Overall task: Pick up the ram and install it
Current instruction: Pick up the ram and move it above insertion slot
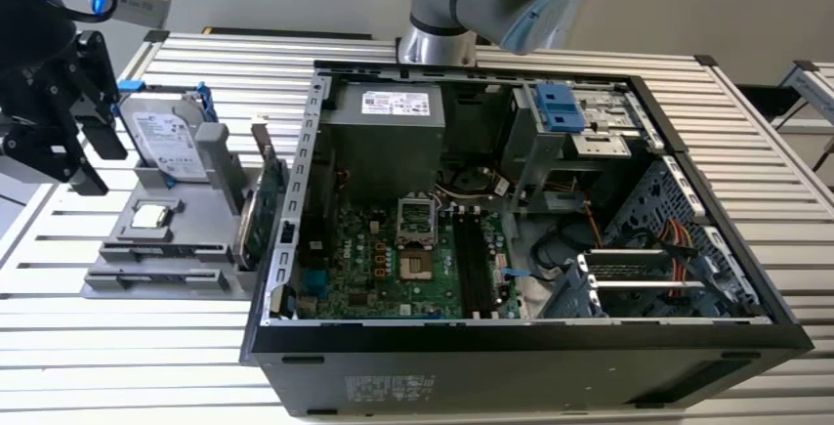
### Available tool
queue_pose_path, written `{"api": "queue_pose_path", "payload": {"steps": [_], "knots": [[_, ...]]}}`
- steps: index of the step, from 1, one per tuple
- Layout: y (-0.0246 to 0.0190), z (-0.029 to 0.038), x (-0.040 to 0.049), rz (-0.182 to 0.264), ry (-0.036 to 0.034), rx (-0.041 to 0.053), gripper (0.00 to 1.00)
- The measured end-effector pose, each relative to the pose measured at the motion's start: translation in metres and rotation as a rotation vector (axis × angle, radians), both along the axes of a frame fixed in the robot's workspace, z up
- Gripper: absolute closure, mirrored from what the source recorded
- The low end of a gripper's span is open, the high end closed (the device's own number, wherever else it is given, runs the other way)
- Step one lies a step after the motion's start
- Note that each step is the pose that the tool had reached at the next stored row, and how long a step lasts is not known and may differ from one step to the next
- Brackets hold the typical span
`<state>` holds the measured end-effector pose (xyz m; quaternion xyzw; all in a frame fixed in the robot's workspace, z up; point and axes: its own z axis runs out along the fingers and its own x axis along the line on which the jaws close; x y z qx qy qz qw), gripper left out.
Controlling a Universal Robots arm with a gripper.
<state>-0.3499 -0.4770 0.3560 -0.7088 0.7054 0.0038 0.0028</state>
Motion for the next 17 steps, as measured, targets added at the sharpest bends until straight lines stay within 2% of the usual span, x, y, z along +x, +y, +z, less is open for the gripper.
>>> {"api": "queue_pose_path", "payload": {"steps": [17], "knots": [[0.0021, -0.0137, 0.0001, 0.0, 0.0005, 0.0, 0.0]]}}
